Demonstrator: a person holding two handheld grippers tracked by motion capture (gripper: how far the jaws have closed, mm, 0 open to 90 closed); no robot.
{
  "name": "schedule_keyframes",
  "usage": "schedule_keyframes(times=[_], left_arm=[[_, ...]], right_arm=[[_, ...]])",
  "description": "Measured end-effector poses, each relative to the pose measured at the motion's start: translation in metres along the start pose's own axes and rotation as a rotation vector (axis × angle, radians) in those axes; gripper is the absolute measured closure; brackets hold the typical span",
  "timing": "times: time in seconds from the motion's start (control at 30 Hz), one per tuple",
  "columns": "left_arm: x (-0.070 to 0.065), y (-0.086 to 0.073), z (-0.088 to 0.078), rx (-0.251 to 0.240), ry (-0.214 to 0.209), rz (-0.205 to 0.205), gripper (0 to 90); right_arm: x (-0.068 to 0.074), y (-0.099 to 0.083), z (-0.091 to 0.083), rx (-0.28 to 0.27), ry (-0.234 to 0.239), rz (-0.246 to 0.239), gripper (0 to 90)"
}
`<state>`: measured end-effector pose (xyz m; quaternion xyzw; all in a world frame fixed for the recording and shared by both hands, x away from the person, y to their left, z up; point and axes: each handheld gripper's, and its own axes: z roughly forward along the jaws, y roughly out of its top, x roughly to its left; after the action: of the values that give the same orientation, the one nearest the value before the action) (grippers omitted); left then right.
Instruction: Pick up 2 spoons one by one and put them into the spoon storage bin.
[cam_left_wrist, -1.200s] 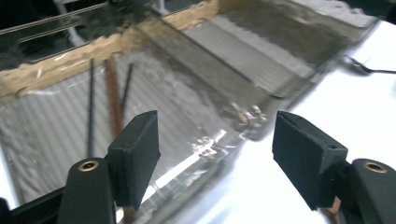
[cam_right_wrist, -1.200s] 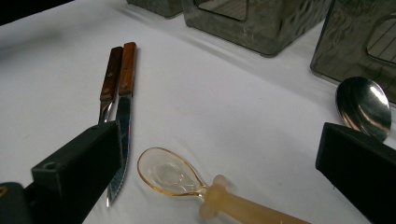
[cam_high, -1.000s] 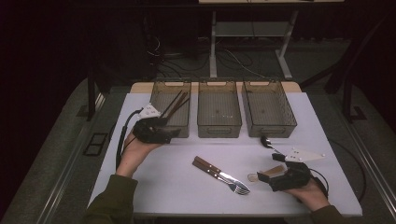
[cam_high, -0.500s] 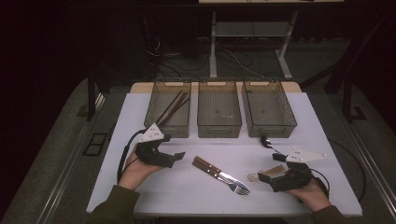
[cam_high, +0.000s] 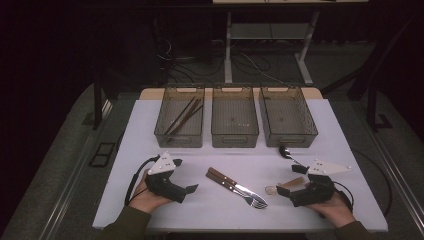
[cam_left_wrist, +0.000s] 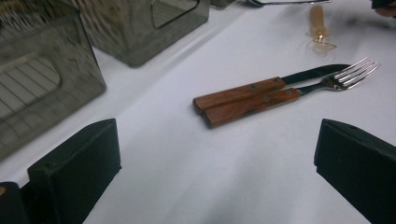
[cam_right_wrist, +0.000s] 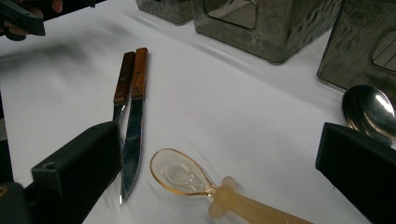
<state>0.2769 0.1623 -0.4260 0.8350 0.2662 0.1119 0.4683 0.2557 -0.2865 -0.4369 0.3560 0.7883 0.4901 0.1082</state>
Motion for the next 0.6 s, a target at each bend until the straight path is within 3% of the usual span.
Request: schedule_keyframes(times=[0.1,0.37,0.6], left_arm=[[-0.002,-0.005,0.000,0.005,-0.018,-0.024,0.0],[-0.002,-0.006,0.002,0.011,-0.025,-0.015,0.0],[-0.001,-0.006,0.002,0.018,-0.035,-0.017,0.0]], right_arm=[[-0.001,0.000,0.000,0.004,-0.004,0.004,0.3],[-0.002,0.003,-0.004,0.011,-0.027,0.003,0.3],[-0.017,0.012,-0.013,0.046,-0.058,0.015,0.3]])
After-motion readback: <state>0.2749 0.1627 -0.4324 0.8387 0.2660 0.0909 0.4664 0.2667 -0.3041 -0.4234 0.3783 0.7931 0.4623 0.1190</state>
